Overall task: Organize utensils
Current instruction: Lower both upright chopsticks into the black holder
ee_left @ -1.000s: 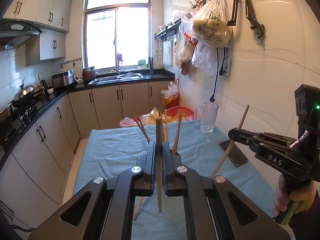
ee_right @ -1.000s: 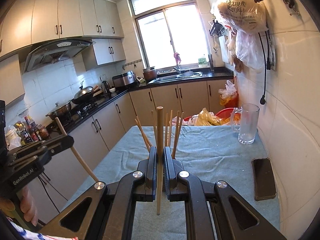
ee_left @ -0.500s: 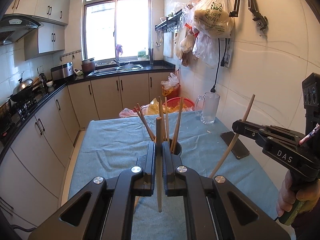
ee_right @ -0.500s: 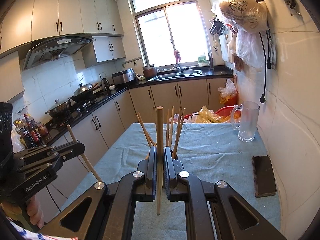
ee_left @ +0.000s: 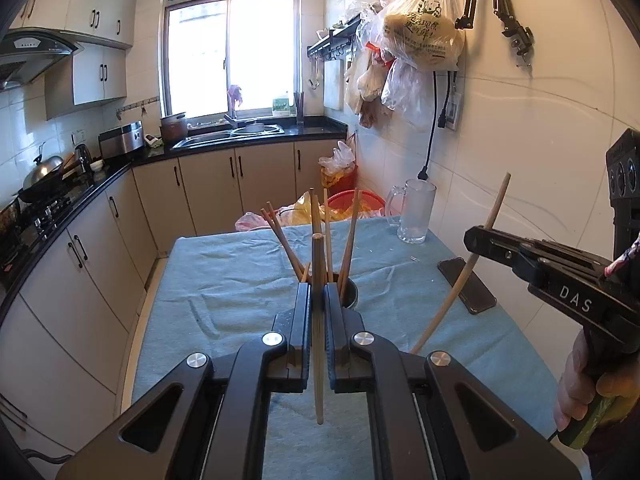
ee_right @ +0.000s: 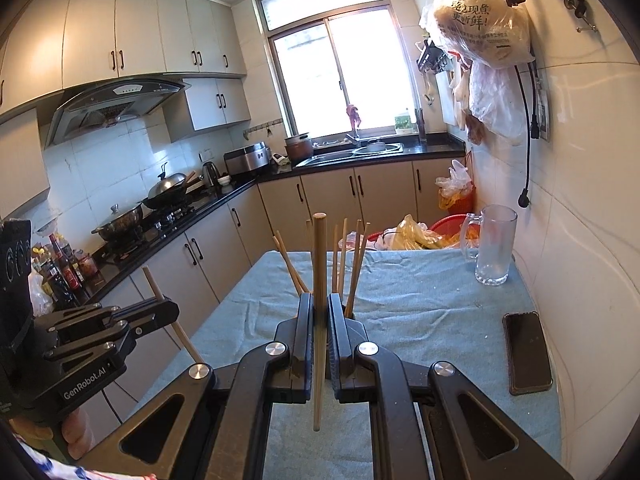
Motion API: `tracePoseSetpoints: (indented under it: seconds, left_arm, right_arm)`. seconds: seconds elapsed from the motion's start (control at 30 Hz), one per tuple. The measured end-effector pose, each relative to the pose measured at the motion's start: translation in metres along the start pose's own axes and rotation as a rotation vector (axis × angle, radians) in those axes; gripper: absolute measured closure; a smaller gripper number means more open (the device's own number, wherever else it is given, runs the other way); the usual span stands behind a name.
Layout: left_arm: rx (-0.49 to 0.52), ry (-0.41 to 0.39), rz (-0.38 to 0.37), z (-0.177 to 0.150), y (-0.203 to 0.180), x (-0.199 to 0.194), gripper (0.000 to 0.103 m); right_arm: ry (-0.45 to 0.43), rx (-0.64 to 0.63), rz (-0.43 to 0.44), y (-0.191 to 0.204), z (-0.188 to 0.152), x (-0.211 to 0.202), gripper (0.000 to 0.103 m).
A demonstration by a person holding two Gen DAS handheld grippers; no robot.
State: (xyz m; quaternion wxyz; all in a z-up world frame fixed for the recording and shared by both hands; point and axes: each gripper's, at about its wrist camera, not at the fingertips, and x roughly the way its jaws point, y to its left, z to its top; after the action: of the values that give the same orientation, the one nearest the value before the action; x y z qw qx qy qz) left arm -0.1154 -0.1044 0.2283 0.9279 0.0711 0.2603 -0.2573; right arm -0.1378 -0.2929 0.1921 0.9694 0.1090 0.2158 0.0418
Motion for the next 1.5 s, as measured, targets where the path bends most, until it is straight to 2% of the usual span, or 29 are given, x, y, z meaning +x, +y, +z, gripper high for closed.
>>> tracePoseSetpoints:
  seconds: [0.17, 0.33, 0.63, 0.77, 0.87, 1.17, 1.4, 1.47, 1.5]
  left_arm:
    - [-0.014, 0.003, -0.013, 0.007, 0.000, 0.006, 0.097]
    - [-0.068, -0.048, -0.024, 0.035, 0.013, 0.009, 0.097]
    - [-0.143, -0.125, -0.041, 0.086, 0.030, 0.019, 0.097]
    - [-0.175, -0.133, -0.065, 0.100, 0.033, 0.041, 0.097]
    - [-0.192, -0.119, -0.064, 0.100, 0.035, 0.066, 0.097]
    - [-0.221, -0.012, -0.046, 0.075, 0.048, 0.137, 0.097]
    - [-0.227, 0.022, -0.050, 0.063, 0.048, 0.148, 0.096]
    - [-0.220, 0.014, -0.048, 0.063, 0.048, 0.144, 0.092]
    - [-0.215, 0.007, -0.045, 0.063, 0.047, 0.141, 0.084]
  right_arm:
    - [-0.015, 0.010, 0.008, 0.001, 0.008, 0.002, 0.096]
    - [-0.061, -0.008, 0.008, 0.007, 0.033, 0.007, 0.096]
    - [-0.097, -0.012, -0.019, 0.013, 0.070, 0.044, 0.096]
    - [-0.100, -0.033, -0.053, 0.015, 0.074, 0.069, 0.096]
    - [-0.081, -0.051, -0.082, 0.013, 0.069, 0.091, 0.096]
    - [0.058, 0.035, -0.069, -0.017, 0.036, 0.147, 0.096]
    - [0.122, 0.080, -0.051, -0.030, 0.017, 0.168, 0.095]
    - [0.128, 0.096, -0.045, -0.033, 0.016, 0.169, 0.091]
    - [0.126, 0.098, -0.047, -0.032, 0.016, 0.169, 0.083]
